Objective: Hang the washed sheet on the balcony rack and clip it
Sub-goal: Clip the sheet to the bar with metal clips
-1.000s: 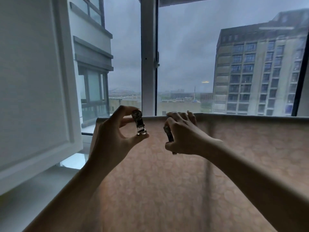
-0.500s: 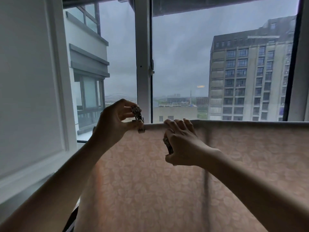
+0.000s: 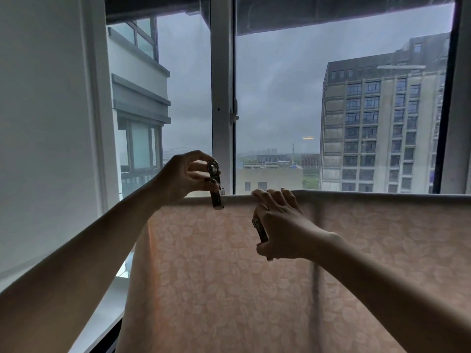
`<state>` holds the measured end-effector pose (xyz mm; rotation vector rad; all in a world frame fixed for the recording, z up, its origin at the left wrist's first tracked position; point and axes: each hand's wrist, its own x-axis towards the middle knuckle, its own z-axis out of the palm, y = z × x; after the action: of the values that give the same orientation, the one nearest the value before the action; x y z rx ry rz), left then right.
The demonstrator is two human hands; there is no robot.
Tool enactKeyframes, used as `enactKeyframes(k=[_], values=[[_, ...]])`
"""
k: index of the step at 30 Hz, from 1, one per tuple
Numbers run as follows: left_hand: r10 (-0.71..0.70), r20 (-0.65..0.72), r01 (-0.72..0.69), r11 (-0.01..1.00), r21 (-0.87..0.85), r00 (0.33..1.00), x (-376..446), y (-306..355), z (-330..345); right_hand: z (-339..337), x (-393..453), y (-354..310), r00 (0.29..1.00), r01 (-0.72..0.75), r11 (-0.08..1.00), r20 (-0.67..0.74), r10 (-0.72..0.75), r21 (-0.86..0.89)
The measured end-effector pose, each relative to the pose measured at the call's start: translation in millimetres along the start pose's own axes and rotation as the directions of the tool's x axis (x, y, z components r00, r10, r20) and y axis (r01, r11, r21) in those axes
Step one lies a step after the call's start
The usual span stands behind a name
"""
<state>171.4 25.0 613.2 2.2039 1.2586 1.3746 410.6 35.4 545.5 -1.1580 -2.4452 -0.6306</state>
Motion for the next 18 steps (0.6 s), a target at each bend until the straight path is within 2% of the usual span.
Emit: enactKeyframes(k=[7, 11, 13, 18], values=[[0.005, -0.003, -0.004, 0.996, 0.085, 1.0, -2.0, 3.8, 3.5, 4.9, -1.1, 1.9, 1.0, 0.011, 1.0, 0.017, -0.011, -0.013], [0.095, -0.006, -0.088, 0.938, 0.334, 0.995, -6.2, 5.1, 7.2, 4.0, -0.8, 2.8, 1.0, 0.009, 1.0, 0.027, -0.009, 0.005], [0.175, 0.02, -0.162, 0.852, 0.498, 0.984, -11.0, 5.4, 10.7, 2.1, -1.1, 3.6, 1.0, 0.014, 1.0, 0.027, -0.014, 0.01], [0.356, 0.154, -0.33, 0.512, 0.793, 0.922, -25.1, 16.0, 21.4, -3.4, -6.3, 4.1, 1.0, 0.0, 0.999, 0.021, -0.001, 0.047]])
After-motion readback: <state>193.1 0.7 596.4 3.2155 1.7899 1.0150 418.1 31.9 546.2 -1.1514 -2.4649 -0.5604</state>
